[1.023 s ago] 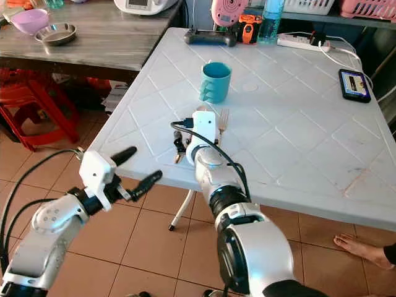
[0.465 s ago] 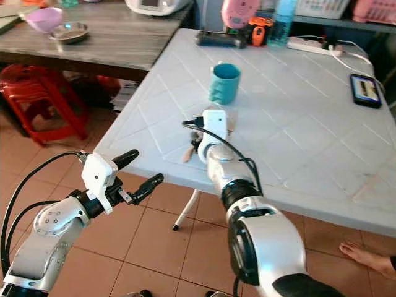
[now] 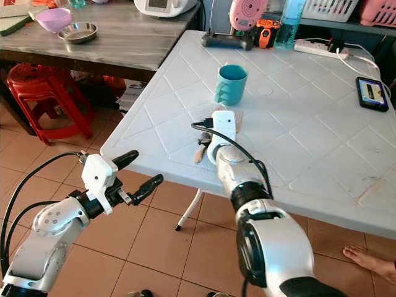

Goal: Setting the table

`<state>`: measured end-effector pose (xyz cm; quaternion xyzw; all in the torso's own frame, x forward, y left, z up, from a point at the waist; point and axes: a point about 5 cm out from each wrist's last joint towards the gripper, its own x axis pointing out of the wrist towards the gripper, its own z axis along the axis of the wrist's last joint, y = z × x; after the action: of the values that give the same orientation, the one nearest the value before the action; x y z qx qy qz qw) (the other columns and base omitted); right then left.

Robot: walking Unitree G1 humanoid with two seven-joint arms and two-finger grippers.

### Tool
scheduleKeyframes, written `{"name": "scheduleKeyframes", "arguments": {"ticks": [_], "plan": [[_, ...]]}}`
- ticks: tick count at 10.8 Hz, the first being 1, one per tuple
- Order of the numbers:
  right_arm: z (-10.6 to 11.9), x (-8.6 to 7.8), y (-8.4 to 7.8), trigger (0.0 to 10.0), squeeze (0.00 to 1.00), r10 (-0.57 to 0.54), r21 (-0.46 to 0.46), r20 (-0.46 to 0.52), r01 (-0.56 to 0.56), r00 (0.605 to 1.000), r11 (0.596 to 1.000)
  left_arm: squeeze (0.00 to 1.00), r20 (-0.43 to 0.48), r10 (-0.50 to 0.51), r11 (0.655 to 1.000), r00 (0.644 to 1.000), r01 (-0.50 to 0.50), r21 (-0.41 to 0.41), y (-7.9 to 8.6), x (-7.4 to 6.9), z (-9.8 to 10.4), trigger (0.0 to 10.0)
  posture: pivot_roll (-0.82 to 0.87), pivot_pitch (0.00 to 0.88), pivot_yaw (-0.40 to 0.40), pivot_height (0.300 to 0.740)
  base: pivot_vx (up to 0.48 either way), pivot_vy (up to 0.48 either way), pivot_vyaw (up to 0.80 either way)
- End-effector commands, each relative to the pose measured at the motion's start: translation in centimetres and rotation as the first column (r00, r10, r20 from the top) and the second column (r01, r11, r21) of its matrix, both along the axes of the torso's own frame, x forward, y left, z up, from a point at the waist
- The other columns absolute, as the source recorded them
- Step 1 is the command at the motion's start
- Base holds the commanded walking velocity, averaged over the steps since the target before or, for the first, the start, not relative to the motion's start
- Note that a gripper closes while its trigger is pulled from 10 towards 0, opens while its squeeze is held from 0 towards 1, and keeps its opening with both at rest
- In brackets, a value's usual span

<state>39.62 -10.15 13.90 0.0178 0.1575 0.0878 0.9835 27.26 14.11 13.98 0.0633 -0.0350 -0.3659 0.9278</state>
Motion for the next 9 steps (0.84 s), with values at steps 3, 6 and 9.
{"name": "scheduleKeyframes", "arguments": {"ticks": [3,6,9], "plan": [[-3.3,-1.3,-1.2,0.0,0.0,-0.035,-0.04,-0.12,0.03,0.992,0.999,0.0,-0.005,-0.027,0.999,1.0,0.027,0.023,-0.3,-0.2,-0.1,10.0,0.03,0.158,0.011,0.74,0.0,0.0,0.0],[-1.7,-0.9,0.2,4.8,0.0,-0.007,-0.003,-0.046,0.007,0.999,1.0,0.0,-0.003,-0.029,0.999,1.0,0.029,0.026,-0.2,-0.1,-0.1,10.0,0.03,0.16,0.013,0.74,0.0,0.0,0.0],[-0.6,-0.7,0.1,10.0,1.0,-0.054,0.028,0.025,0.054,0.998,0.998,0.0,-0.003,-0.031,0.999,1.0,0.031,0.023,-0.3,-0.2,-0.1,10.0,0.02,0.162,0.012,0.74,0.0,0.0,0.0]]}}
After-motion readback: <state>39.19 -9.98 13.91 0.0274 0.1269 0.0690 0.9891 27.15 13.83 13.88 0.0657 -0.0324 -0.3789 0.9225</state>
